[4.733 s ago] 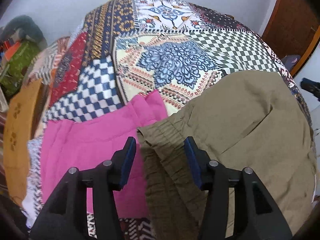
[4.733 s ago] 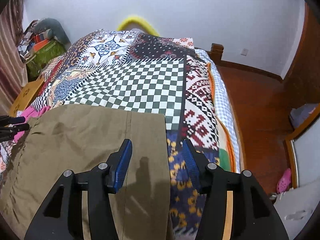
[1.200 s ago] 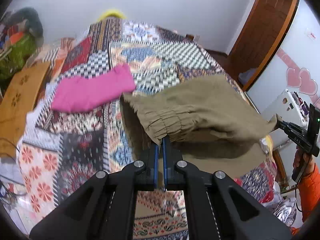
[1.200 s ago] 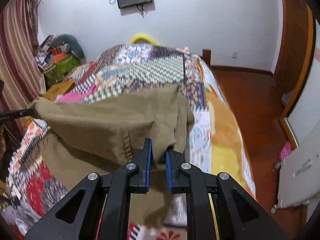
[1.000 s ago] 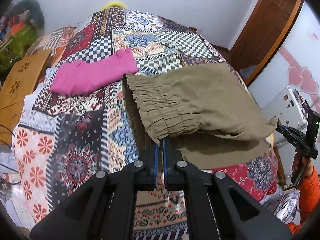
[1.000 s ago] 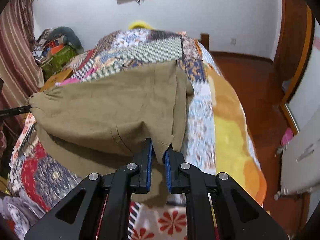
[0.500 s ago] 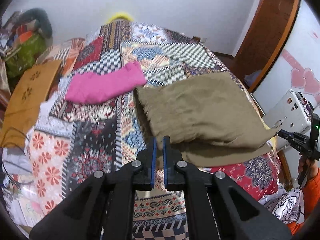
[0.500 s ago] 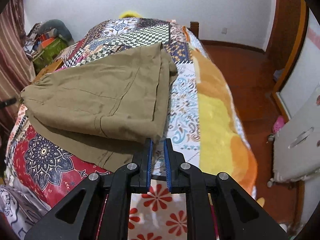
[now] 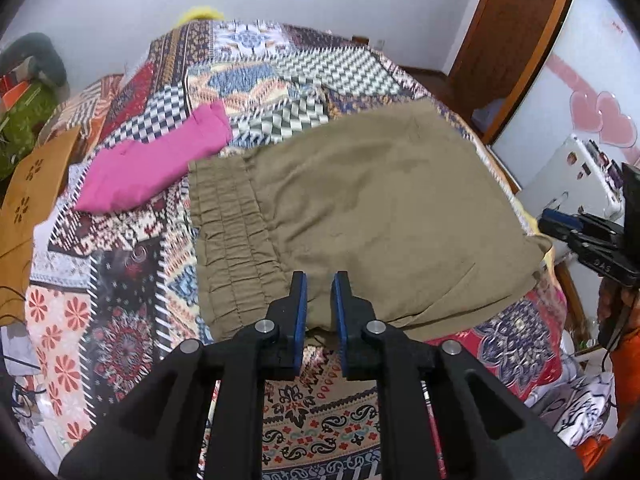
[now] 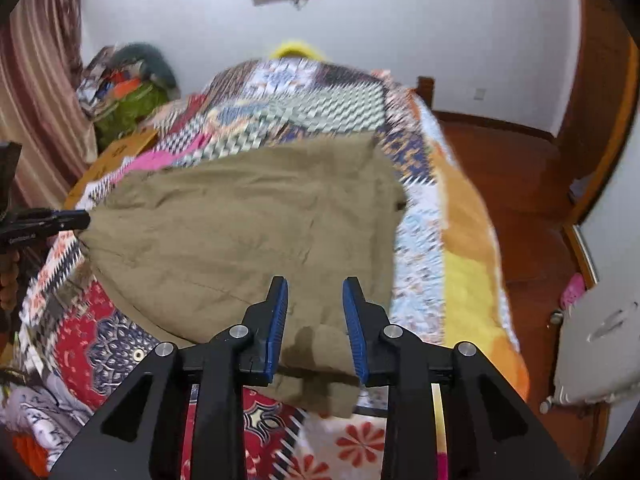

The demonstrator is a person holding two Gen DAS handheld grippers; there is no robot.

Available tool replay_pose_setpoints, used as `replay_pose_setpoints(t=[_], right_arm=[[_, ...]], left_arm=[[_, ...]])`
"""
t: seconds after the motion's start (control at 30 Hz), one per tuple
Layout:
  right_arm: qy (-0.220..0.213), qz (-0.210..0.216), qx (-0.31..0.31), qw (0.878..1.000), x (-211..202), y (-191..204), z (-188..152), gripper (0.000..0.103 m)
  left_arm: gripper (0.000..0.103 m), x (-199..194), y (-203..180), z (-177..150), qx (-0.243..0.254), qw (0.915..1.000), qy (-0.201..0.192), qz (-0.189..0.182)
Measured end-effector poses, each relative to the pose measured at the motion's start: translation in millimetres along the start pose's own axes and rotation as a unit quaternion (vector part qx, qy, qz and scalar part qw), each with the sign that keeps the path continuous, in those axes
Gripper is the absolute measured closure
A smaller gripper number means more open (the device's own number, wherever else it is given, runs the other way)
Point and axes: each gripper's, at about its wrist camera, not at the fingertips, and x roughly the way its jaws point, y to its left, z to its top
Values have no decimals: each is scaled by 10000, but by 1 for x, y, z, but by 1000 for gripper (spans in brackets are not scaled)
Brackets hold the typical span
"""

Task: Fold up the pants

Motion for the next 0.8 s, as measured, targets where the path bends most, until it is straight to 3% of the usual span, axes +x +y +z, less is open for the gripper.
replay_pose_setpoints(t=[0.2, 0.43, 0.8], right_arm=[[667, 74, 165, 9976, 39, -6, -30, 77], [696, 280, 398, 9964, 37, -17, -38, 77], [725, 63, 400, 9965, 28, -24, -49, 77]], left_arm=[[90, 13, 0, -14, 37, 10000, 70, -34], [90, 17, -1, -18, 60, 10000, -14, 24], [90, 12, 4, -23, -90, 9998, -78, -130]])
